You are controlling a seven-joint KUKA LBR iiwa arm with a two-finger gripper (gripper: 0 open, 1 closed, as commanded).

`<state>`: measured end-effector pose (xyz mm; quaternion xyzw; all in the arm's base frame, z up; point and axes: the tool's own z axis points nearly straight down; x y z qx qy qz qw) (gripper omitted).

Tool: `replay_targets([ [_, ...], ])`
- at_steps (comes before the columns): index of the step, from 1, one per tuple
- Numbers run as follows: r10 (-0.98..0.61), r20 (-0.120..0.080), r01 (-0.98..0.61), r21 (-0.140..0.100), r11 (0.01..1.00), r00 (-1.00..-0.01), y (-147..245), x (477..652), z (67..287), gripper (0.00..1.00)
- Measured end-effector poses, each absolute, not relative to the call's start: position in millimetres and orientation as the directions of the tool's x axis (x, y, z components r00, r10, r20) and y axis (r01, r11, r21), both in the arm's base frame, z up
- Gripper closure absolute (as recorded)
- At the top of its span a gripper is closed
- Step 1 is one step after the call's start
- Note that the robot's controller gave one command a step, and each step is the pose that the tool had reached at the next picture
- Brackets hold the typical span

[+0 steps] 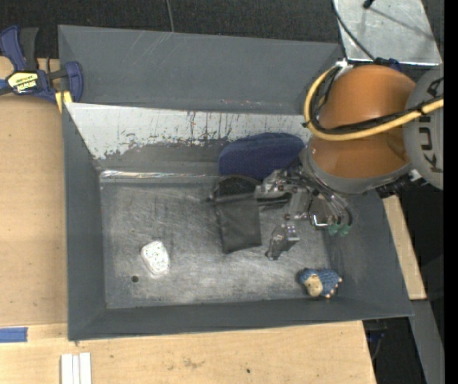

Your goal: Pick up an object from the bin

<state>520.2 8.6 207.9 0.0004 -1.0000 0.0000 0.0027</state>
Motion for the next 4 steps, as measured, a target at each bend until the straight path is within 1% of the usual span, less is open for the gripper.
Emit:
replay_targets([
  [1,0.019,-0.022,0.019,0.003,1.000,-1.000,-41,589.3,118,0.00],
  [2,0.098,0.002,0.098,0.000,0.995,-0.995,-38,613.3,84,0.00],
  [3,0.099,-0.007,0.099,-0.001,0.995,-0.995,-39,616.0,84,1.00],
  [4,-0.283,-0.003,-0.283,-0.002,0.959,-0.959,-20,624.2,225,1.00],
])
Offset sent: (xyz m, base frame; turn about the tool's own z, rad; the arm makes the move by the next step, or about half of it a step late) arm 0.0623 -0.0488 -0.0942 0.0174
